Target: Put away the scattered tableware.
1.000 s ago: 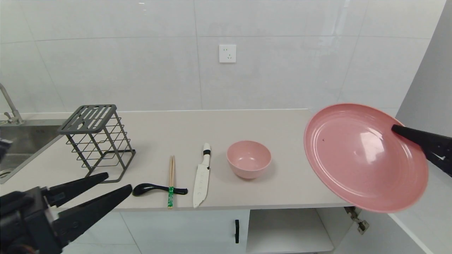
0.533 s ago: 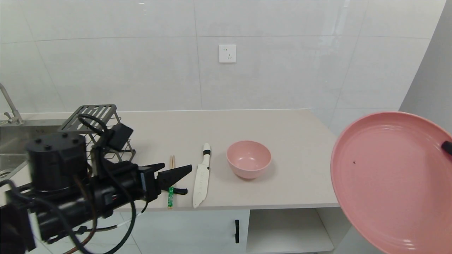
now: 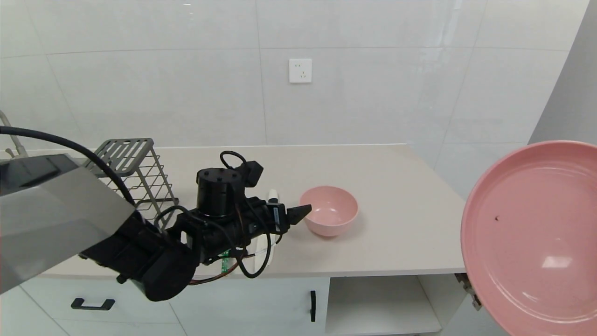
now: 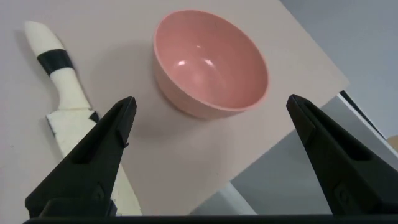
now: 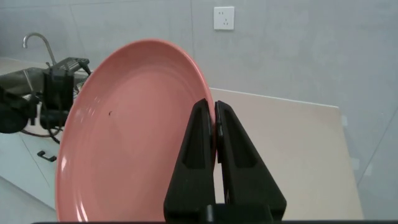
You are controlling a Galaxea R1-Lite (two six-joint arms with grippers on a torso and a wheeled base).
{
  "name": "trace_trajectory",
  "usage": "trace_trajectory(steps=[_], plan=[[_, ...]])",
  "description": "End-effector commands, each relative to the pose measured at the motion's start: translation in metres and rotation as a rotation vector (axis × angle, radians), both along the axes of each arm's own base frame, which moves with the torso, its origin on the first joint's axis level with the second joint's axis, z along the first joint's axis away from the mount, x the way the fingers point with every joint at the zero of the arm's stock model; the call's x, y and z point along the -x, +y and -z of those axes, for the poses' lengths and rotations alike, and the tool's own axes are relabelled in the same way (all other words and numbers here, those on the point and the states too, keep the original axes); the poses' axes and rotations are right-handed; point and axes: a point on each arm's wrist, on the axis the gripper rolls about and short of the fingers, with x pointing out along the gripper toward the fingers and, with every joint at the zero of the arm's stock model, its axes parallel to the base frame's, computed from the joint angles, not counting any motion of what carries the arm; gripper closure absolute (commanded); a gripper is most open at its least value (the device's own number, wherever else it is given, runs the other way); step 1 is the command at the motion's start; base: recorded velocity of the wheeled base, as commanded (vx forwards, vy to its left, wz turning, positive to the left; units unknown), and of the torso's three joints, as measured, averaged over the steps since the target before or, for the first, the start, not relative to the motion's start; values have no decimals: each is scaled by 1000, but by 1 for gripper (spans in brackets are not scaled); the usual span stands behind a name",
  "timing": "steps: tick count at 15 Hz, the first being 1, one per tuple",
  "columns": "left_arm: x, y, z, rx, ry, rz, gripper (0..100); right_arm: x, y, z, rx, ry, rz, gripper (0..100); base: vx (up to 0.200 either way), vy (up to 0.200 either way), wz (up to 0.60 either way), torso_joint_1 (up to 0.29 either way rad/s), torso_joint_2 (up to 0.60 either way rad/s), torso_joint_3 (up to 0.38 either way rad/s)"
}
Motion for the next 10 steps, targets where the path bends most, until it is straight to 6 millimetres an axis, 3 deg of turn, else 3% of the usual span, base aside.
trace_trajectory(steps=[1, 3, 10], plan=[[-21, -15, 31, -36, 35, -27, 0, 6, -1, -1, -1, -23, 1, 100, 0, 0, 0, 0, 0, 0], [-37, -24, 37, -40, 11, -86, 0, 5, -1, 0, -2, -19, 6, 100, 0, 0, 0, 0, 0, 0], [-56, -32, 47, -46, 22, -96, 0, 9, -1, 5, -1, -23, 4, 100, 0, 0, 0, 0, 0, 0]])
